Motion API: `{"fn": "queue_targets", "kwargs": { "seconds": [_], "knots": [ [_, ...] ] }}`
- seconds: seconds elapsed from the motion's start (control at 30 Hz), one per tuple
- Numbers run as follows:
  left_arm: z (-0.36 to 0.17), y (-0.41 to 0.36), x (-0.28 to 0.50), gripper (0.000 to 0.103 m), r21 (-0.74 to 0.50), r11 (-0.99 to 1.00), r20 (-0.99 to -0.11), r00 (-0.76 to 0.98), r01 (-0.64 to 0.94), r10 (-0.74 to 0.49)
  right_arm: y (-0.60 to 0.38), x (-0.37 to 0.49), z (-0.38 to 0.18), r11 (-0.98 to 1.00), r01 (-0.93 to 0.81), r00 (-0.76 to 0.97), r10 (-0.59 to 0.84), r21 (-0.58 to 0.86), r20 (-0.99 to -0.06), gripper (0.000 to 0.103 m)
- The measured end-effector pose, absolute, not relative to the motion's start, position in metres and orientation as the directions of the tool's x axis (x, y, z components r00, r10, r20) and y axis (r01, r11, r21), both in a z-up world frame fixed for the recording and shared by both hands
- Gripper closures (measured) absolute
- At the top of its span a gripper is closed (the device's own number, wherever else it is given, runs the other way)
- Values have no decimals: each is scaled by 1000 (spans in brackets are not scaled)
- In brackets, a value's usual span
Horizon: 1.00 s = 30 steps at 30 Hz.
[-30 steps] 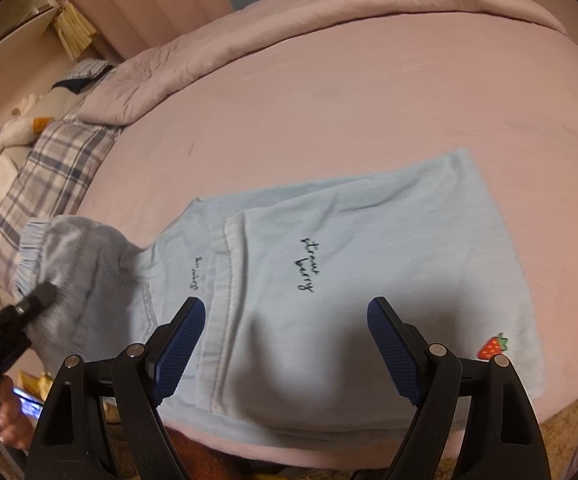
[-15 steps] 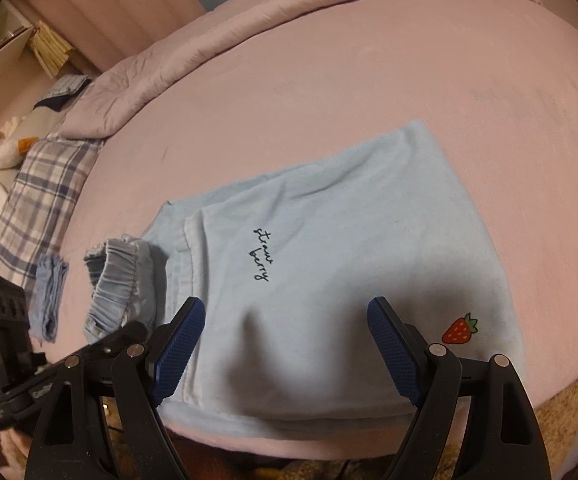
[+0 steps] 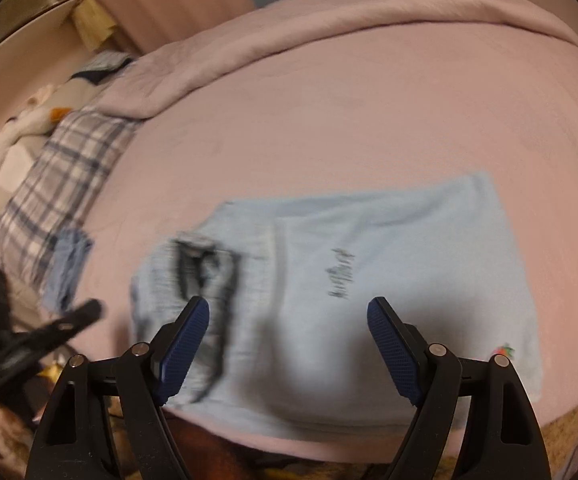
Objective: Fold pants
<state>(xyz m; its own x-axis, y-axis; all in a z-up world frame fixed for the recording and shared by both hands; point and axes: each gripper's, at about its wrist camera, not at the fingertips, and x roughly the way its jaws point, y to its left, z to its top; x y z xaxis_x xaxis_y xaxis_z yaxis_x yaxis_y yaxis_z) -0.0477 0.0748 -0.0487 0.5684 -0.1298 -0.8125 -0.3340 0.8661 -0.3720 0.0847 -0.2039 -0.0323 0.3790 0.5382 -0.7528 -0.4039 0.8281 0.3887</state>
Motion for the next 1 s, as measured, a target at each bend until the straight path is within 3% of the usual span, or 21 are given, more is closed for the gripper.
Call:
{"fn": "queue_targets", "kwargs": {
  "seconds": [0.1, 0.2, 0.4, 0.53, 0.6, 0.67, 0.87, 1.0],
  "knots": [
    [-60, 89, -58, 59, -379, 847, -831, 540, -373, -134, -181, 76, -23, 774, -489, 333, 593, 403, -733, 39],
    [-65, 91, -62, 62, -371, 843, -844, 519, -389, -131, -161, 67, -28, 724, -539, 257, 629, 431, -734, 52],
    [-64, 91, -65, 62, -375, 845, -848, 510, -382, -146, -138, 73, -72, 750, -487, 147, 576, 448, -804, 53],
    [-66, 97, -73, 62, -383, 845, -847, 507, -373, -160, -143, 87, -87, 762, -423, 139, 589, 490, -796, 53],
    [-66, 93, -68, 62, -385, 845, -849, 502, -371, -166, -141, 87, -84, 770, -438, 166, 577, 465, -799, 63],
    [-66, 87, -62, 62, -380, 848, -850, 502, -370, -162, -140, 84, -83, 798, -451, 208, 529, 399, -823, 83],
    [-65, 83, -53, 62, -404, 853, -840, 504, -330, -203, -159, 65, -50, 781, -504, 264, 546, 369, -795, 88],
    [-67, 76, -47, 60, -395, 867, -843, 496, -304, -210, -167, 68, -60, 799, -487, 266, 520, 352, -812, 89]
  ]
}}
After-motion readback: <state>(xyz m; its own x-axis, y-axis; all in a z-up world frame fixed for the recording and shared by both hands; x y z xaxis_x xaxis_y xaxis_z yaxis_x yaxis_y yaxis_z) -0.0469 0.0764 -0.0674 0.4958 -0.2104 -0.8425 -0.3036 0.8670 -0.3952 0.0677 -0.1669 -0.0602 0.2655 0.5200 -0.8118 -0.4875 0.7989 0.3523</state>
